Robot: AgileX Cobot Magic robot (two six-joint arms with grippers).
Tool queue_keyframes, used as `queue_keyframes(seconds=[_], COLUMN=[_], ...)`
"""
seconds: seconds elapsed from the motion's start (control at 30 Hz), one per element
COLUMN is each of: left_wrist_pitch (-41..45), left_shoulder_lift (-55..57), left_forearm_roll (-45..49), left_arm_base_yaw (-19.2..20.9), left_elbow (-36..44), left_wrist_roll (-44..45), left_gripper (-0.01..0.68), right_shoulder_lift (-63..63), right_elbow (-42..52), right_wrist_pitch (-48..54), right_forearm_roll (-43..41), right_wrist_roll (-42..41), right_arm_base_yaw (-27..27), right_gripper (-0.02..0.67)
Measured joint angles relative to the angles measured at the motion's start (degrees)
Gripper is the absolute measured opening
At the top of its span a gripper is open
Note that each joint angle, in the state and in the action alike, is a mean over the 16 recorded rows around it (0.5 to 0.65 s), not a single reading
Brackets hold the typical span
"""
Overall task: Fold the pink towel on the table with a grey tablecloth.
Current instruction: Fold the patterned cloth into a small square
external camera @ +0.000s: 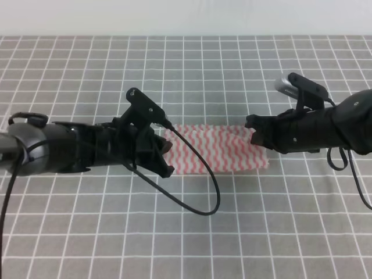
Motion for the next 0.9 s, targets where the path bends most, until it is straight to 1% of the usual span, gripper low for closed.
queue_keyframes(seconds=[0.37, 0.9], left_wrist_pitch=[0.1, -0.4], left_shoulder_lift=[2.6, 3.0], left_forearm_roll=[0.1, -0.1], left_arm_base_yaw=[0.0, 0.0], left_elbow=[-1.2, -2.1], left_wrist_roll=[0.0, -0.5], left_gripper=[-0.002, -0.002], right_shoulder_lift=[1.7, 2.2], right_elbow=[-0.6, -0.6], right_wrist_pitch=[0.0, -0.8], right_forearm_roll=[-0.1, -0.2], right_wrist_roll=[0.0, -0.1], right_arm_base_yaw=[-0.4, -0.4], right_gripper=[-0.015, -0.015])
